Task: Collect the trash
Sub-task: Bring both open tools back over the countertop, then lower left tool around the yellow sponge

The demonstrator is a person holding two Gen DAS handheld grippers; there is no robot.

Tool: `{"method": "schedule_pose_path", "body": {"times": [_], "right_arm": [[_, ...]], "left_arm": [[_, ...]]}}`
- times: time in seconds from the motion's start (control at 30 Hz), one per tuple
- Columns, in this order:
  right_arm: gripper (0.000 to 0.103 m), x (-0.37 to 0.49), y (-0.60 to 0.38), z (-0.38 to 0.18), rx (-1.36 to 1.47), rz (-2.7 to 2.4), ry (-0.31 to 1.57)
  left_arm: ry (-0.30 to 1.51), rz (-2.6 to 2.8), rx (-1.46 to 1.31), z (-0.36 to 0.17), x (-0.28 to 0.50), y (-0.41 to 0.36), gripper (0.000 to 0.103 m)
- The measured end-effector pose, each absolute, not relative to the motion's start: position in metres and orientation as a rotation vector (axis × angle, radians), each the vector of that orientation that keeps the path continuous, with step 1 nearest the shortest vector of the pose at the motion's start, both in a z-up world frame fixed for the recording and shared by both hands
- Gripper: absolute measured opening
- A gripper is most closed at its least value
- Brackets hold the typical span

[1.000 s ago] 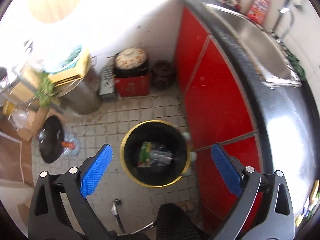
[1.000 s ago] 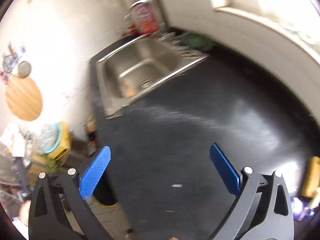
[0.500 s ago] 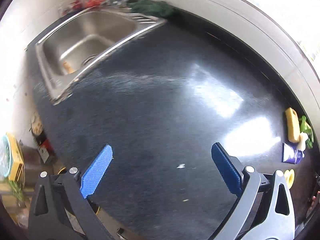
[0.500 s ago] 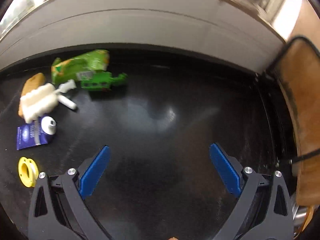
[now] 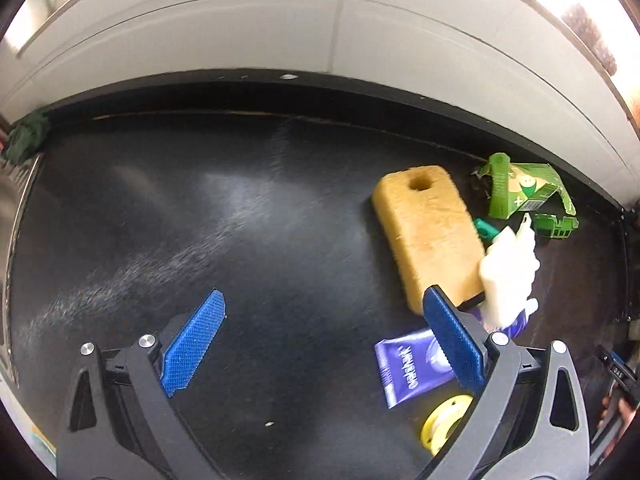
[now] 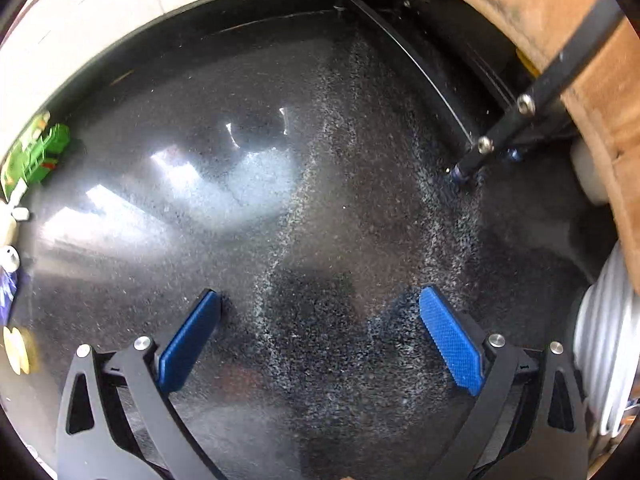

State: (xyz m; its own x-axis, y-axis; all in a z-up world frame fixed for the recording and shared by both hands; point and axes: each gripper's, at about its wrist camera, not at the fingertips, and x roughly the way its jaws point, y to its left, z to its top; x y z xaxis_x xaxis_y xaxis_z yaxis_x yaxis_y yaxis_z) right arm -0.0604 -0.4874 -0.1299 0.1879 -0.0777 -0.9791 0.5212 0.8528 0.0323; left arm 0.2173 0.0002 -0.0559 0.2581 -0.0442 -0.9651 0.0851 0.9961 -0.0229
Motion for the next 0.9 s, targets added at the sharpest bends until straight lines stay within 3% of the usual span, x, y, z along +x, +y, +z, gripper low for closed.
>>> {"method": "schedule_pose_path", "body": {"times": [0.43,0.9], "right_arm": [[0.098,-0.033,-0.471,-0.132,0.389,-0.397,1.307],[0.098,0.044,-0.448,-0.128,0.348,-0.346,1.287]], "left_arm": [[1.402,-0.111,0.156,-0.113,0.276,-0.067,0.097],[1.411,-0.017,0.101,-0.098,0.253,0.029,0.097]]}}
